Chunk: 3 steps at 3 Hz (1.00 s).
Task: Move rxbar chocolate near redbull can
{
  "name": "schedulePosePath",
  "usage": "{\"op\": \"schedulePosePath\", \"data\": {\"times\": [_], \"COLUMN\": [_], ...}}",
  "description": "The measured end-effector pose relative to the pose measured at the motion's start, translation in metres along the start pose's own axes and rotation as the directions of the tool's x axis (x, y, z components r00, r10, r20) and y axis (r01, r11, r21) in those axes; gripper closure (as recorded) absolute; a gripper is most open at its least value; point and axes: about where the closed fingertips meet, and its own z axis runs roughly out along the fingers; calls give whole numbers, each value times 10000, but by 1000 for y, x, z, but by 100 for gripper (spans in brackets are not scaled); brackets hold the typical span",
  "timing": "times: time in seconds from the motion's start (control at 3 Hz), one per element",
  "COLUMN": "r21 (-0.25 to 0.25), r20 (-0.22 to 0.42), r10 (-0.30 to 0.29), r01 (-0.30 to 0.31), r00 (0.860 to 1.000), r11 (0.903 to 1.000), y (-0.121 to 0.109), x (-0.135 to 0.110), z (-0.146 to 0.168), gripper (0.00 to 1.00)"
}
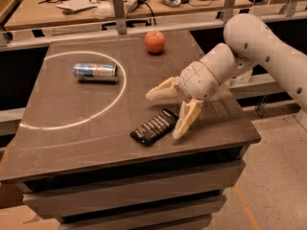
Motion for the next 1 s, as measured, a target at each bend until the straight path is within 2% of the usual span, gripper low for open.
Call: {"op": "schedulePosePath", "data": {"times": [0.33,0.67,1.0], "r21": [-402,-750,-521], "r20": [162,253,172], "r10": [252,269,309], "r01": [-245,-249,-299], "r00": [9996,9993,9994], "r11": [9989,9969,9982], "y": [3,1,-4], "x": [1,-1,-3], "z": [7,1,-6], "gripper": [47,78,100]}}
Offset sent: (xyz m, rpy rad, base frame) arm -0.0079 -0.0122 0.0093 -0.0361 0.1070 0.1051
